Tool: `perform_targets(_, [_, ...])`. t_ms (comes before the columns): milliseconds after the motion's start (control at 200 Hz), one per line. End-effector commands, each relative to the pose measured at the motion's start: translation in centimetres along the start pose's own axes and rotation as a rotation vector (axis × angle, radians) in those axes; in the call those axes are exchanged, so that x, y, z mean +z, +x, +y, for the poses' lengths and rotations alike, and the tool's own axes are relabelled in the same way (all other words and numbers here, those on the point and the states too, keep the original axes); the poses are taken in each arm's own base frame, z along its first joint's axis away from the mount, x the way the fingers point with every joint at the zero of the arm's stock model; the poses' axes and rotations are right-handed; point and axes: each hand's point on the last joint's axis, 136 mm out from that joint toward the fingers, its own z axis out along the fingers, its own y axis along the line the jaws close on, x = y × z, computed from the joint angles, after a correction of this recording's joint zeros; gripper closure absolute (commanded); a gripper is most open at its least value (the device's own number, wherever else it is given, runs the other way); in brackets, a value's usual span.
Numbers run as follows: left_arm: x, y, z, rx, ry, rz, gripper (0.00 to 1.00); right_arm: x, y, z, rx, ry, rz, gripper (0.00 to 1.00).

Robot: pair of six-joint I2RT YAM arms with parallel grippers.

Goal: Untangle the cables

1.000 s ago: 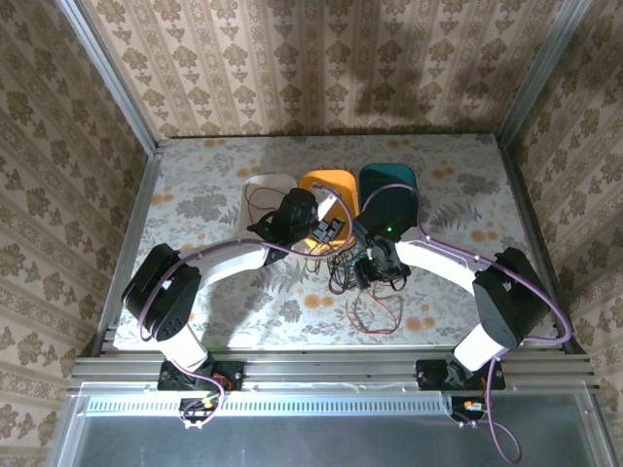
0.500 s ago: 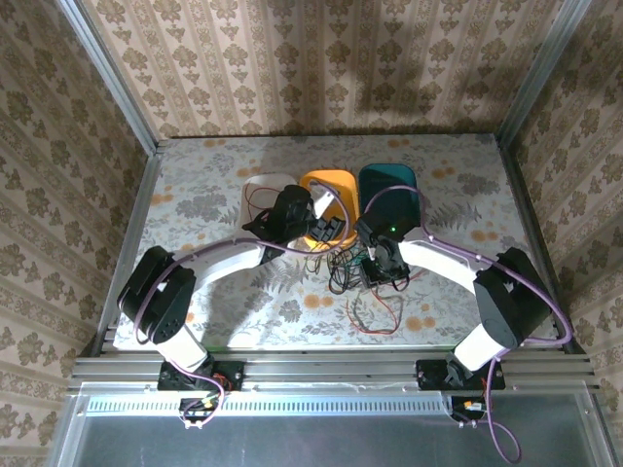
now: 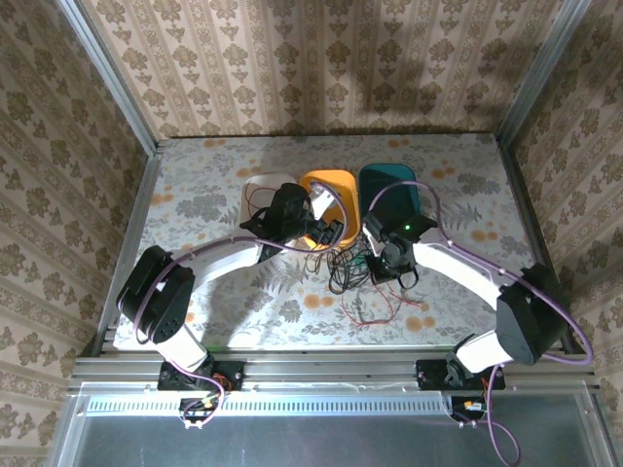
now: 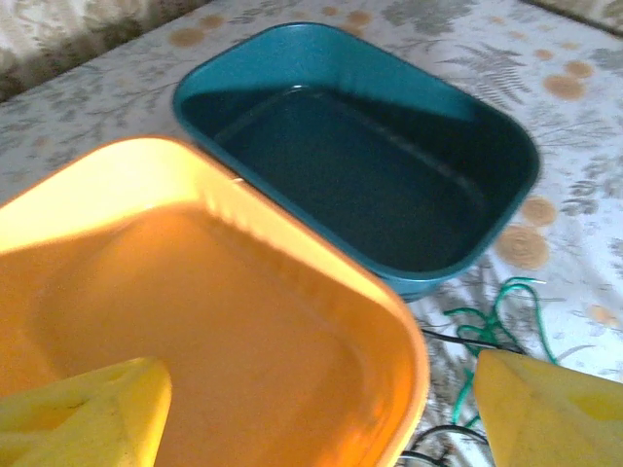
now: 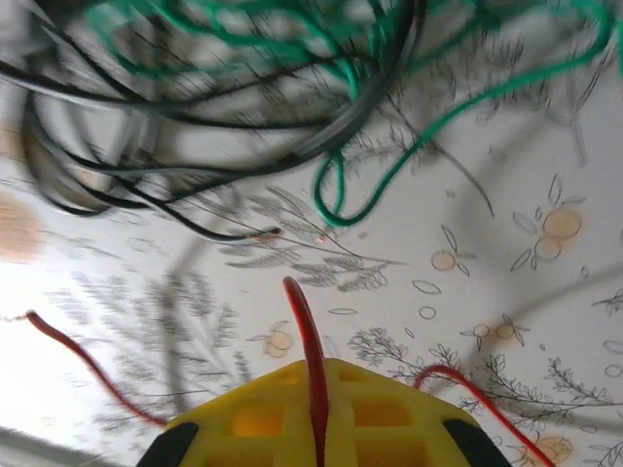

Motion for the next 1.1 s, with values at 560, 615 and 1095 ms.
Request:
perform_targets(560, [-3.3, -3.2, -6.3, 0.069, 0.343, -0.050, 0.19, -10.6, -8.2, 5.2, 0.070, -0.565, -0.280, 1.00])
perform_targets(615, [-3.2, -3.2, -6.6, 0.071, 0.354, -0.047, 0.20, -10.7, -8.4, 5.2, 0.077, -0.575, -0.284, 1.00])
perform_targets(1095, [-1.2, -3.7, -6.2, 0.054, 0.352, -0.054, 1.00, -11.0, -9.3, 4.5, 0.152, -0.615, -0.317, 1.00])
